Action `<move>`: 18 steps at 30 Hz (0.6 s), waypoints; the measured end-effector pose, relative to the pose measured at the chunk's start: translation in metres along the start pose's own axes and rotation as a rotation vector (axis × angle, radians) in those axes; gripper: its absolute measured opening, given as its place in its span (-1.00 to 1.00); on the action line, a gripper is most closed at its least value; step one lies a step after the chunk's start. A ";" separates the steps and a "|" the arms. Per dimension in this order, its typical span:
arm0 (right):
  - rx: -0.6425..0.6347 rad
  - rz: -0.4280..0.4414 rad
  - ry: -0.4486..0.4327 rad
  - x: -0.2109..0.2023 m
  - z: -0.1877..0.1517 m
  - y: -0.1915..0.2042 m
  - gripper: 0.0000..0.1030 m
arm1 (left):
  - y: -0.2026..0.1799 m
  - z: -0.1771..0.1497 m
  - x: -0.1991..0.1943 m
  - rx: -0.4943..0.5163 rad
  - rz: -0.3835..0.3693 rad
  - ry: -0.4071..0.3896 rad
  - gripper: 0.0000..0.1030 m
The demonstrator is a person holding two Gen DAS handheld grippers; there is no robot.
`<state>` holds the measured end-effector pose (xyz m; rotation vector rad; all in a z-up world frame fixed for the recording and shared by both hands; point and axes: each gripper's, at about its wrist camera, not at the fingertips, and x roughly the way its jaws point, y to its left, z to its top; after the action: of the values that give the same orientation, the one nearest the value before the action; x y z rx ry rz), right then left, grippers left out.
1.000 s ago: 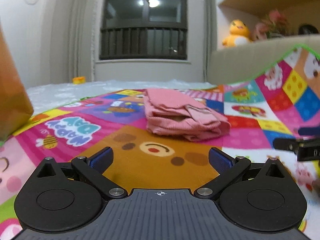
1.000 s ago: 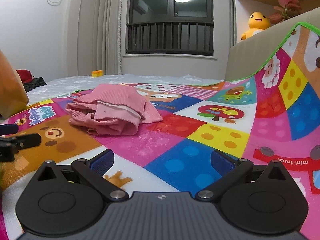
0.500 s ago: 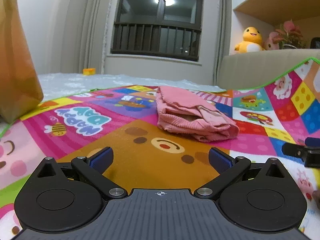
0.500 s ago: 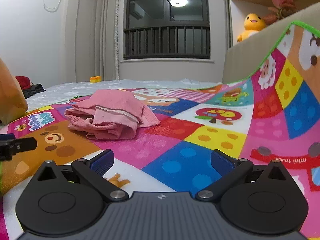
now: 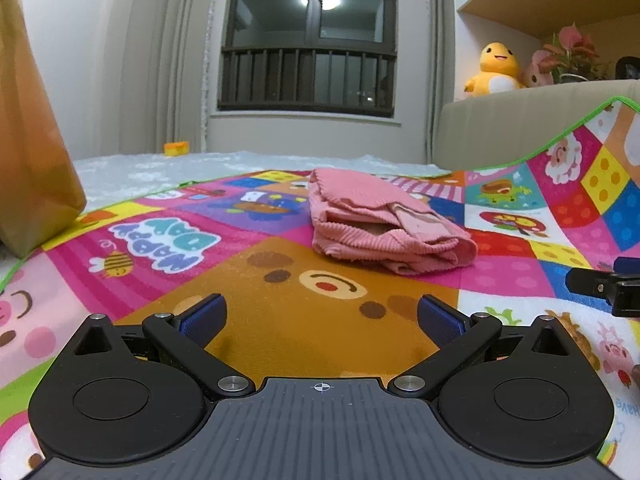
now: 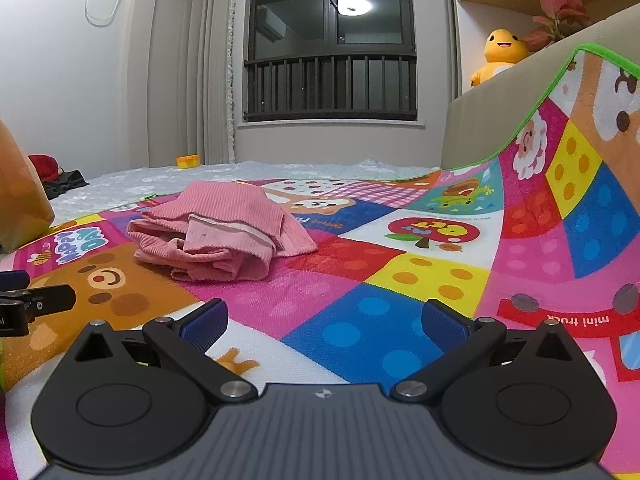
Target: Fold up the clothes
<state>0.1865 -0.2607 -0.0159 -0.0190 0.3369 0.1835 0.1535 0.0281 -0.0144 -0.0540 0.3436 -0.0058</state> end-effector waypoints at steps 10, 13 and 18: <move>0.018 0.005 -0.001 0.000 0.000 -0.002 1.00 | -0.001 0.000 -0.001 0.009 0.000 0.000 1.00; 0.016 0.003 0.004 0.001 0.000 -0.002 1.00 | -0.004 0.000 0.000 0.022 0.008 0.003 1.00; 0.005 -0.002 0.003 0.000 0.000 0.000 1.00 | -0.008 0.000 0.002 0.050 0.045 0.018 1.00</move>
<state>0.1868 -0.2609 -0.0160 -0.0148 0.3406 0.1803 0.1553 0.0196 -0.0142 0.0029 0.3626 0.0301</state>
